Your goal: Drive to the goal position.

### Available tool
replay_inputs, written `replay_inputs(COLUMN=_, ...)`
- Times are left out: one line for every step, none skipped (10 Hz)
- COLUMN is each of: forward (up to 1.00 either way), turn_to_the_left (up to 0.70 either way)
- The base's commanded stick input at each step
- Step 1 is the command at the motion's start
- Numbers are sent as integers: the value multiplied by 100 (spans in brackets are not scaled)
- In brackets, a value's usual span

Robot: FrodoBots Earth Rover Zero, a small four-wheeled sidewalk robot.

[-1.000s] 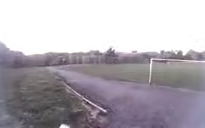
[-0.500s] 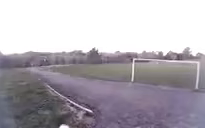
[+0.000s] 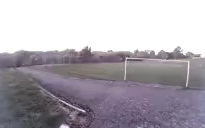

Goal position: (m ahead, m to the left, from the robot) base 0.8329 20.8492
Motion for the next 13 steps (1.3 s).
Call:
replay_inputs(forward=38, turn_to_the_left=0)
replay_inputs(forward=70, turn_to_the_left=0)
replay_inputs(forward=70, turn_to_the_left=0)
replay_inputs(forward=70, turn_to_the_left=0)
replay_inputs(forward=70, turn_to_the_left=0)
replay_inputs(forward=70, turn_to_the_left=0)
replay_inputs(forward=70, turn_to_the_left=0)
replay_inputs(forward=70, turn_to_the_left=0)
replay_inputs(forward=70, turn_to_the_left=0)
replay_inputs(forward=70, turn_to_the_left=0)
replay_inputs(forward=70, turn_to_the_left=0)
replay_inputs(forward=70, turn_to_the_left=0)
replay_inputs(forward=70, turn_to_the_left=0)
